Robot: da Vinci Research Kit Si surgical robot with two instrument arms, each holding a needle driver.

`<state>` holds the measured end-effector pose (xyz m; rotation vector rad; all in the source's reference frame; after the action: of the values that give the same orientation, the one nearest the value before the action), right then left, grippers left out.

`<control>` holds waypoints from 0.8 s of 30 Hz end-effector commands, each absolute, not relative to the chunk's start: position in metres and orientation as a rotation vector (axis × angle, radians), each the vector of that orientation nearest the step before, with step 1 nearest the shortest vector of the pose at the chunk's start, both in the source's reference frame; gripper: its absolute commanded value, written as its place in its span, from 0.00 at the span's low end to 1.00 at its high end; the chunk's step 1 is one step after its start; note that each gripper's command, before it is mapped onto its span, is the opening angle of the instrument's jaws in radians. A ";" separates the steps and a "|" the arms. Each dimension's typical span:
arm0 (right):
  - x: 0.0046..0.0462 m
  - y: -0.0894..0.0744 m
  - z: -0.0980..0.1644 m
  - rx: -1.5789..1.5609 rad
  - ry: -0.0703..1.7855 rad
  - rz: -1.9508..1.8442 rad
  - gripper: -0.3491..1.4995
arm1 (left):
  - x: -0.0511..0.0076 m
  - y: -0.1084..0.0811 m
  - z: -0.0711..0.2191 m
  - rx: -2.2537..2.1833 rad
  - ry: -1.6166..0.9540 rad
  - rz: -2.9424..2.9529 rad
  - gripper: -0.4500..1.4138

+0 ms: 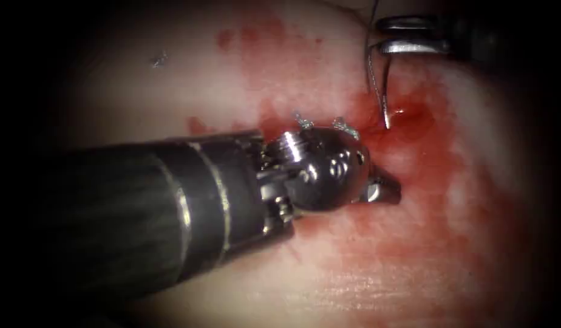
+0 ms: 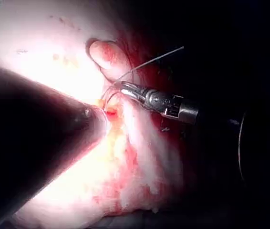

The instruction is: Wound Closure

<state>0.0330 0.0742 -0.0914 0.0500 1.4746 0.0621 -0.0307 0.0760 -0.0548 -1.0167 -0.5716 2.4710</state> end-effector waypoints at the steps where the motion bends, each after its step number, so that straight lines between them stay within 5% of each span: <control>1: 0.0339 0.074 -0.091 0.052 1.477 0.058 0.00 | -0.0312 0.077 -0.054 -1.021 -0.569 2.473 0.28; 24: 0.0345 0.074 -0.091 0.146 1.450 0.118 0.00 | -0.0304 0.078 -0.052 -1.014 -0.571 2.462 0.27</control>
<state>0.0336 0.0735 -0.0918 0.1553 1.4290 0.1152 -0.0296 0.0771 -0.0526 -1.0132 -0.5762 2.4628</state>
